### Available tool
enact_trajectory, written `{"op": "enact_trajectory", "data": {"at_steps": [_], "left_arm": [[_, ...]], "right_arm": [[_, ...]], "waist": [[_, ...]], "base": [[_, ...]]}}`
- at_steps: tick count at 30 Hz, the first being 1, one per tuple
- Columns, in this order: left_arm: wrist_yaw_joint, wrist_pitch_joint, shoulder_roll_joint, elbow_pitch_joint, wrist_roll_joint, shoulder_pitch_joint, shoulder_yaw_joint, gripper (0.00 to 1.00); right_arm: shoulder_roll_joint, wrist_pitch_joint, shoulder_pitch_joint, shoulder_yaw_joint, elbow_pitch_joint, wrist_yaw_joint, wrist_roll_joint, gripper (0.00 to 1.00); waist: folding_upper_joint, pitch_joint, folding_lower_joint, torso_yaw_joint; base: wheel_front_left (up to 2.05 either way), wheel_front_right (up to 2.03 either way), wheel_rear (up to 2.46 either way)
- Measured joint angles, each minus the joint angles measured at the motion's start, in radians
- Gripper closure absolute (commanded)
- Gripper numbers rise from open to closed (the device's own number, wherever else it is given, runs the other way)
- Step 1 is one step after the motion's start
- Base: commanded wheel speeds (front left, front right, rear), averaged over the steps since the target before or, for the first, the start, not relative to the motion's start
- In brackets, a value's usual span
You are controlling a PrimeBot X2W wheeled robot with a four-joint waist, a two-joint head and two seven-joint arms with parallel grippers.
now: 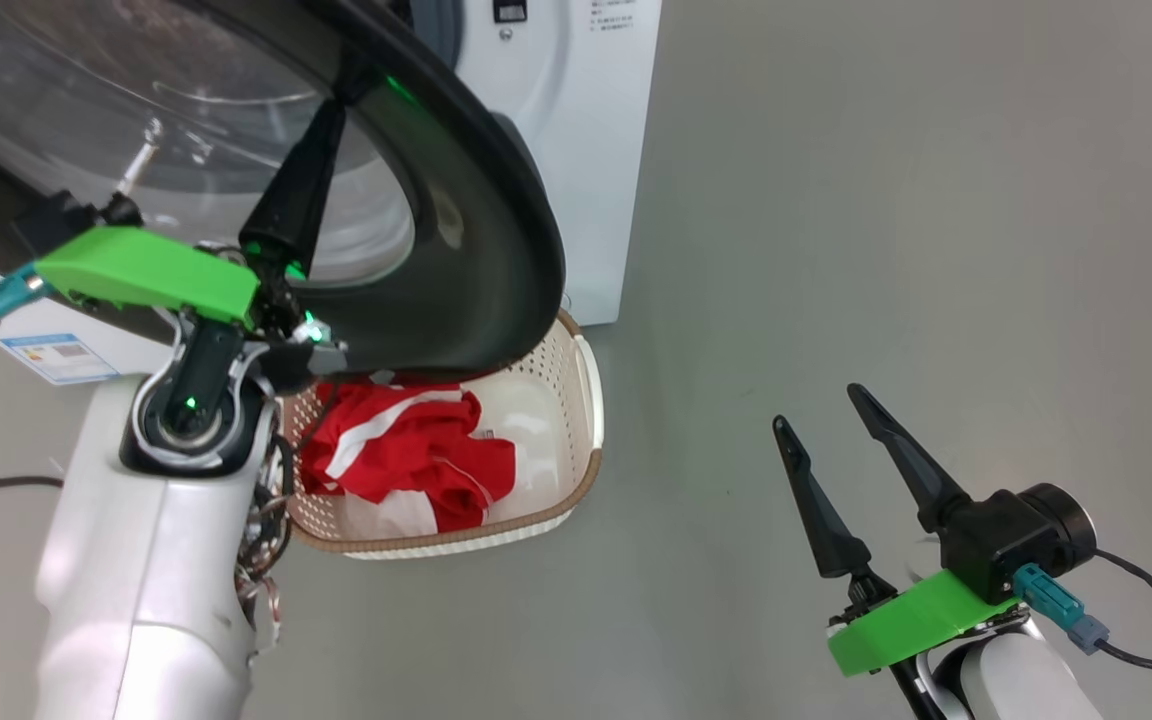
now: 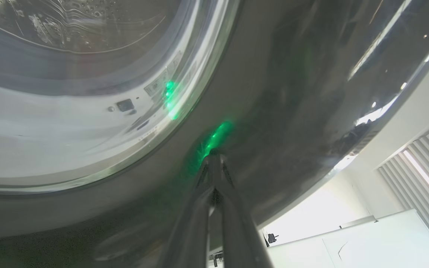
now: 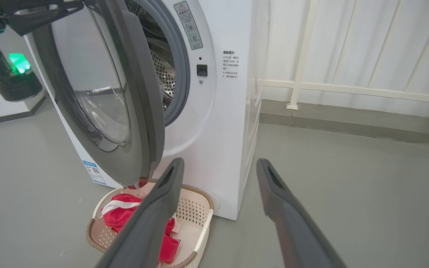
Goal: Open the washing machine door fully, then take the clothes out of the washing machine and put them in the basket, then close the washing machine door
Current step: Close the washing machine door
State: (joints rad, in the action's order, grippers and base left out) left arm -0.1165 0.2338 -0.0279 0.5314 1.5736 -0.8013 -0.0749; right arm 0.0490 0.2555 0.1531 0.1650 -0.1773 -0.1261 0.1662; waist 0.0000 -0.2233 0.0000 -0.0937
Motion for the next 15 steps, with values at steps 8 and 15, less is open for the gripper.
{"op": "enact_trajectory", "data": {"at_steps": [8, 15], "left_arm": [[0.000, -0.055, 0.002, 0.012, -0.008, -0.046, 0.004, 1.00], [-0.006, -0.087, 0.002, 0.027, -0.021, -0.090, 0.004, 1.00]], "right_arm": [[0.000, 0.000, 0.023, 0.007, 0.003, 0.000, 0.000, 0.00], [0.000, 0.000, 0.026, 0.010, 0.007, 0.000, 0.002, 0.00]], "waist": [[0.0000, -0.038, 0.0000, -0.019], [0.0000, -0.064, 0.0000, -0.034]], "base": [[0.00, 0.00, 0.00], [0.00, 0.00, 0.00]]}}
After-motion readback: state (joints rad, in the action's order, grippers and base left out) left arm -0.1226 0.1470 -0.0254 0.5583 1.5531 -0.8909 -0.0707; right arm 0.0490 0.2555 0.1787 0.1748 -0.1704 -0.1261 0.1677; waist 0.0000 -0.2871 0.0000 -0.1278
